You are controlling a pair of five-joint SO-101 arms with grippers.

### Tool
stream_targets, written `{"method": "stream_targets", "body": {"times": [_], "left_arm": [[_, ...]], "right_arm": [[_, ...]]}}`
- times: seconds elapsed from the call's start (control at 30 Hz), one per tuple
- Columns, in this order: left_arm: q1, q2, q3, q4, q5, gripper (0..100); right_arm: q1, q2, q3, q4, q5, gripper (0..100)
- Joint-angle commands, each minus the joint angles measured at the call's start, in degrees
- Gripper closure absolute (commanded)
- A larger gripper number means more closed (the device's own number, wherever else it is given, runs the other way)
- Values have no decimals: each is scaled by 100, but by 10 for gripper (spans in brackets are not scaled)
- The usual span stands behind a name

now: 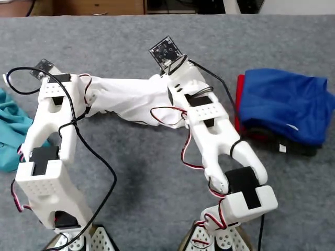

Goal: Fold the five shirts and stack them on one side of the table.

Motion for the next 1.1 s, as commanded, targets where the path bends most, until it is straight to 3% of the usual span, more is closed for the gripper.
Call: {"method": "stream_targets", "body": {"times": [0.0,0.33,0.53,0.73,1.07], "left_arm": [[-44,-127,-334,211,-273,982],[-44,-127,-2804,2505,-2382,982],[-281,-119,-4949,4026,-3543,982],[-1090,-233,-6505,4123,-3587,983],[-1020,-1938,-5697,4123,-3789,983]], "right_arm": [[-40,-40,-374,9,-18,997],[48,-365,-347,62,-18,997],[391,-1754,-470,1178,-53,997],[558,-3521,-769,2092,-26,997],[1376,-4426,-2993,4193,220,997]]}}
